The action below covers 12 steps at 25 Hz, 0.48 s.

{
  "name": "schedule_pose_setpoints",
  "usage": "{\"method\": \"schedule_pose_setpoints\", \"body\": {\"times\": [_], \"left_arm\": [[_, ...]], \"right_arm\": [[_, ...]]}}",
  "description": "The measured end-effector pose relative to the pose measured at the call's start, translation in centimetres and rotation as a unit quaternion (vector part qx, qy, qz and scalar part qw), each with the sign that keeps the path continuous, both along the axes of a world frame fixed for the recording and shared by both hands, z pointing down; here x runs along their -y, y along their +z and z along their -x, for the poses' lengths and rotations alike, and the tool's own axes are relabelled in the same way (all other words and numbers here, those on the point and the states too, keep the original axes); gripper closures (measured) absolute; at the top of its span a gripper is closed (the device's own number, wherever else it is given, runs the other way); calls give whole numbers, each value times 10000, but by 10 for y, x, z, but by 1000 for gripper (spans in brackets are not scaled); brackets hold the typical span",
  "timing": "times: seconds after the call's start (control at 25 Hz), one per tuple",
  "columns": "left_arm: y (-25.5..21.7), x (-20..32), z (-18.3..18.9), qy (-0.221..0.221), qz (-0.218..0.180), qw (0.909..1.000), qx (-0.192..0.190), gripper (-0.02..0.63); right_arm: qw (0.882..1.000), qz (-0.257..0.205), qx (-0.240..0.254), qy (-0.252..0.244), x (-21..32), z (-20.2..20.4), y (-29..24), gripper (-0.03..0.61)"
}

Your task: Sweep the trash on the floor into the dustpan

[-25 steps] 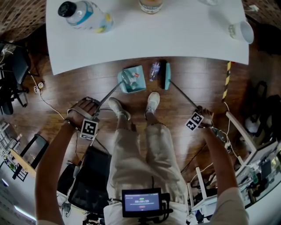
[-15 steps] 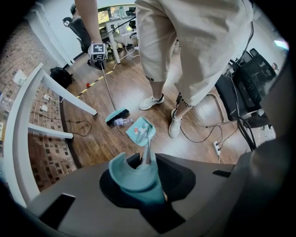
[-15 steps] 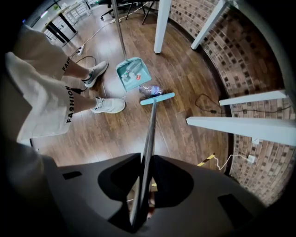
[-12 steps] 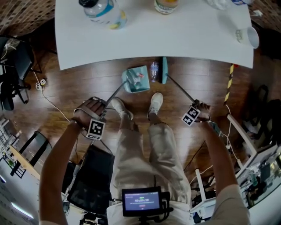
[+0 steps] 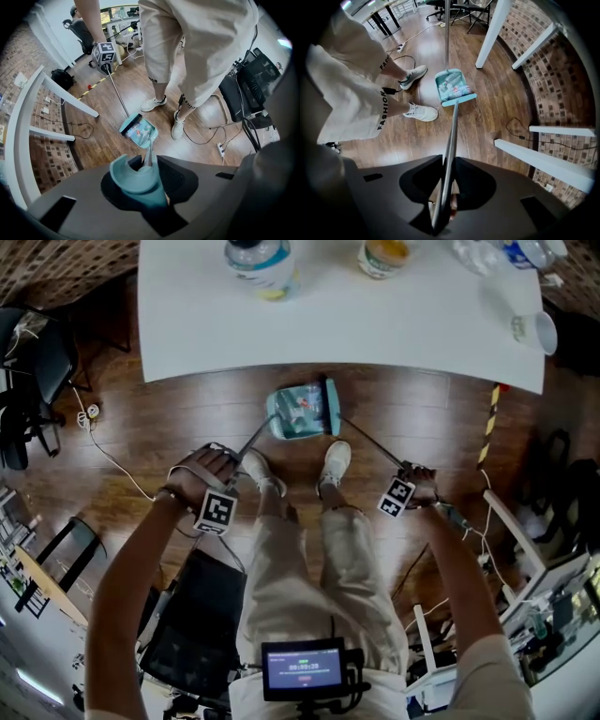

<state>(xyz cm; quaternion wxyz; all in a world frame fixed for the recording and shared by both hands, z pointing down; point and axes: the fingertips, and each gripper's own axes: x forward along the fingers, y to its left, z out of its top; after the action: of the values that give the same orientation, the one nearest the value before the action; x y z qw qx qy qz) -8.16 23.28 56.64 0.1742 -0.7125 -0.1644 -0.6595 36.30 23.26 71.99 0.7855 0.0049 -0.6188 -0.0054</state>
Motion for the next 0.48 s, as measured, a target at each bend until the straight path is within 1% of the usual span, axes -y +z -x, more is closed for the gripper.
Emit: {"method": "schedule_pose_setpoints", "body": {"times": [0.08, 0.24, 0.4, 0.48], "left_arm": [[0, 1, 0, 7, 15, 10000, -13, 528], [-1, 4, 1, 84, -15, 10000, -8, 525], [-2, 5, -3, 92, 23, 10000, -26, 525], [-2, 8, -2, 170, -14, 9999, -9, 523]], "right_arm": [[9999, 51, 57, -76, -7, 9, -3, 471], [9986, 321, 107, -399, -25, 23, -10, 471], [9986, 209, 256, -420, -31, 31, -12, 471], [9987, 190, 264, -398, -31, 35, -14, 471]]}}
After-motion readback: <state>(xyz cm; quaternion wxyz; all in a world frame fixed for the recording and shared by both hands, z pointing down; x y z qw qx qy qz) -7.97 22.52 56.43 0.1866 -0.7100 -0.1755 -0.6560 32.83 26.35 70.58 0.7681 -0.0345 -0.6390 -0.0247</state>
